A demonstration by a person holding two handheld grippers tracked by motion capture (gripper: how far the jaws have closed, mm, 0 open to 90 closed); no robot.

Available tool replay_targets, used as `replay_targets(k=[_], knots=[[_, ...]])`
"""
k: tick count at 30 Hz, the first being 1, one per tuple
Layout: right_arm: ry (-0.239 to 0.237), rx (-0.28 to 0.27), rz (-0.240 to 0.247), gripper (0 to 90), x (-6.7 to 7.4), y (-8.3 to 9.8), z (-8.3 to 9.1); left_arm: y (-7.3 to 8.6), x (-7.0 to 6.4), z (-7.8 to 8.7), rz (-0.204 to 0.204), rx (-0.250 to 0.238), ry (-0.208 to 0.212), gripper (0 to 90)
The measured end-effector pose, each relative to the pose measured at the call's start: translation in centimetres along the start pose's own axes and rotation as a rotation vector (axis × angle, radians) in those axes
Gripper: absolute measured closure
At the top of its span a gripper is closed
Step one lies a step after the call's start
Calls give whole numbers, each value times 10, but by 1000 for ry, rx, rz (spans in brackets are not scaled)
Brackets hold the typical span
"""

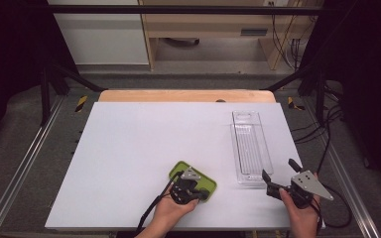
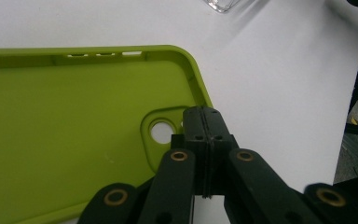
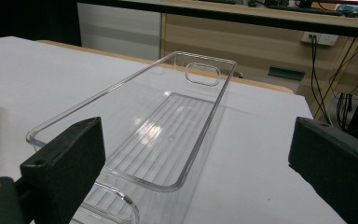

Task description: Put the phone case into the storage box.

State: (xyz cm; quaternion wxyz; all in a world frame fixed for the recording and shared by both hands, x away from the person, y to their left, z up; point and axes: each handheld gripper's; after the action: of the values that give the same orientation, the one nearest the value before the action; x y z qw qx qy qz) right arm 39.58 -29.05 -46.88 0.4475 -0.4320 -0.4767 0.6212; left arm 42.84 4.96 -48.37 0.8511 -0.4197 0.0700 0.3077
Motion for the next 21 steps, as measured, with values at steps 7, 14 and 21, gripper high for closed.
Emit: replay_targets(k=[7, 14, 21], knots=[[-2, 2, 0, 44, 0, 0, 0, -1, 1, 1, -10, -2, -11, 900], [0, 5, -2, 44, 0, 0, 0, -7, 9, 14, 9, -48, -17, 900], [-2, 1, 0, 43, 0, 0, 0, -7, 7, 23, -50, -67, -68, 866]])
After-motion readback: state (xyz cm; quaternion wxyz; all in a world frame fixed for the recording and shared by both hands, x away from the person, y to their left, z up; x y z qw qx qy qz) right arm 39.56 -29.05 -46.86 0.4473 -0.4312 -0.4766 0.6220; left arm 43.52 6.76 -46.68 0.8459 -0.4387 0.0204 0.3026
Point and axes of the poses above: each handheld gripper's, and its own axes: z roughly backward along the jaws, y roughly out of its underside, x roughly to its left, and after that the axes turned 6 degrees about y, right-handed
